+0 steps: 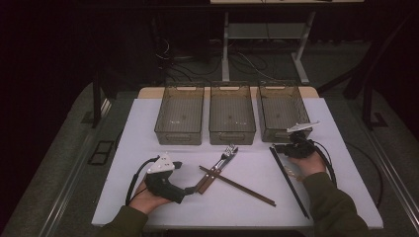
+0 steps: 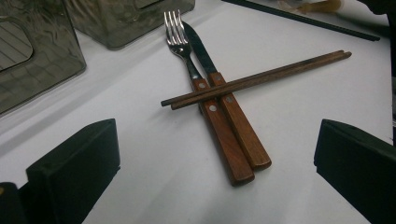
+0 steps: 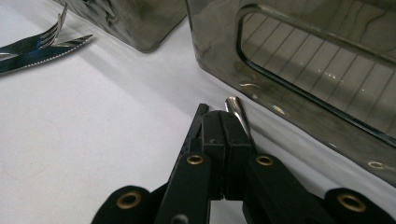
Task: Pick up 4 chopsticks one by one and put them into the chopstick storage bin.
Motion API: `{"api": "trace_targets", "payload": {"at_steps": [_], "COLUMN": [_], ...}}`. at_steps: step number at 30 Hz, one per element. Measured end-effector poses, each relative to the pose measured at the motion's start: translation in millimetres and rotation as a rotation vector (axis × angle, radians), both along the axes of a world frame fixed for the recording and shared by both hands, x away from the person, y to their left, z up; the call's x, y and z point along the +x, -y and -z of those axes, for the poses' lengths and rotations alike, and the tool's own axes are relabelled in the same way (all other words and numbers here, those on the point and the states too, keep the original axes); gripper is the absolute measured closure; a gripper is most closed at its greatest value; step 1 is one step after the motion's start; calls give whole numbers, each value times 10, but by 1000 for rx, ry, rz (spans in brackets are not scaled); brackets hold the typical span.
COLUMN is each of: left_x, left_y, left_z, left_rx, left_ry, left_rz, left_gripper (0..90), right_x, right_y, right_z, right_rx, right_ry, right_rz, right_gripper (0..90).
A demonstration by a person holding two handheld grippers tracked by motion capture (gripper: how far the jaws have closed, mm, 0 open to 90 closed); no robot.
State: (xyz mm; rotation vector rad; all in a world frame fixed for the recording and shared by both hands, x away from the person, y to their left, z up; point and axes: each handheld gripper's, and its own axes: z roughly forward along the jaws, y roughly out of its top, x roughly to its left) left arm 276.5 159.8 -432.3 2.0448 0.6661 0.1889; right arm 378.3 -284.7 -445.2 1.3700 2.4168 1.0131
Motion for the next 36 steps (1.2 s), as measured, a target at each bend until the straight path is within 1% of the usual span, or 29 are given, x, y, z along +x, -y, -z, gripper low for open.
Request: {"api": "trace_targets", "payload": {"at_steps": [6,23,36], "left_x": [-1,-5,-7], "left_y": [1,10,12], "left_z": [0,3,2], "left_rx": [0,1,2], "left_ry": [-2,-4,-5], "left_rz": [2,5,10], "left_gripper": [0,0,0], "right_x": [3,-2,-15], "right_y": [-22,-66,-125], "right_z": [23,30,33], "right_rx": [-8,2,5], "right_ry": [-9,-8,-6], "right_rz": [-5,-24,-49], "right_gripper": [898,898,898]}}
